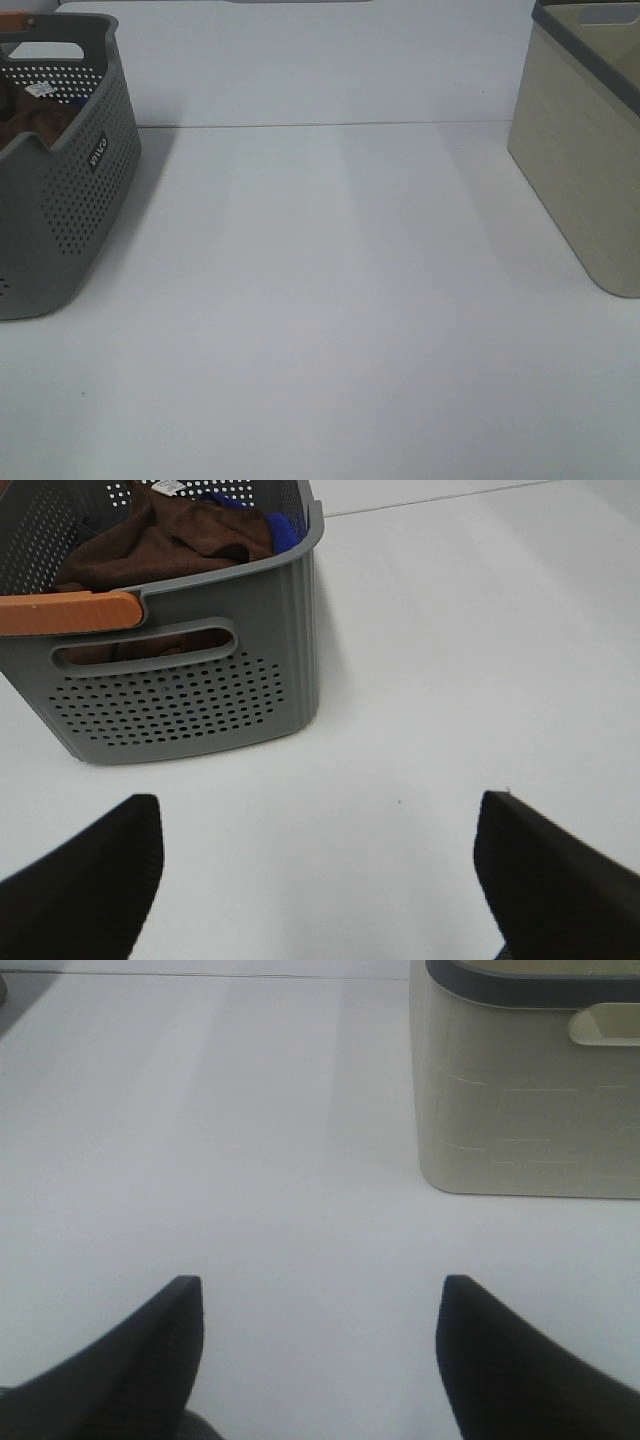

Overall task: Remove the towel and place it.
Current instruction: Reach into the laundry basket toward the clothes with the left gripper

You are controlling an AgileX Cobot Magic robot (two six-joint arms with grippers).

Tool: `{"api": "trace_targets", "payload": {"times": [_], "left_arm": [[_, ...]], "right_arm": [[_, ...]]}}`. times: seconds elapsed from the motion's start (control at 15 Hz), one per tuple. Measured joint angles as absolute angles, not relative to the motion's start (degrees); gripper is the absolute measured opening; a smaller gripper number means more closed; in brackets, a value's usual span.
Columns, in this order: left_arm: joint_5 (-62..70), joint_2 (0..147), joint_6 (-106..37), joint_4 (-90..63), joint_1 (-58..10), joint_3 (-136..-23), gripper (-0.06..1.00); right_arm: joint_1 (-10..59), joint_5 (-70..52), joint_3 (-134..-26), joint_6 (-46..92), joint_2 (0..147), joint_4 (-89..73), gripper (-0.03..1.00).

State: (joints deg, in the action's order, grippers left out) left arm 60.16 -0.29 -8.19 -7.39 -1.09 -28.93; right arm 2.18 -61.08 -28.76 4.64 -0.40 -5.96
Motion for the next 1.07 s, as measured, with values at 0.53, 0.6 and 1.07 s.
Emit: {"api": "trace_targets", "payload": {"times": [0.53, 0.6, 1.07], "left_arm": [[60.2, -0.3, -8.2, -7.4, -1.1, -28.9, 0.80], [60.2, -0.3, -8.2, -7.4, -1.1, -28.9, 0.80], [60.2, -0.3, -8.2, -7.4, -1.1, -28.9, 0.80]], "right_arm": [[2.2, -61.1, -28.8, 4.6, -0.4, -6.0, 0.64], [2.2, -61.1, -28.8, 4.6, -0.4, -6.0, 0.64], [2.2, -61.1, -28.8, 4.6, -0.4, -6.0, 0.64]]}}
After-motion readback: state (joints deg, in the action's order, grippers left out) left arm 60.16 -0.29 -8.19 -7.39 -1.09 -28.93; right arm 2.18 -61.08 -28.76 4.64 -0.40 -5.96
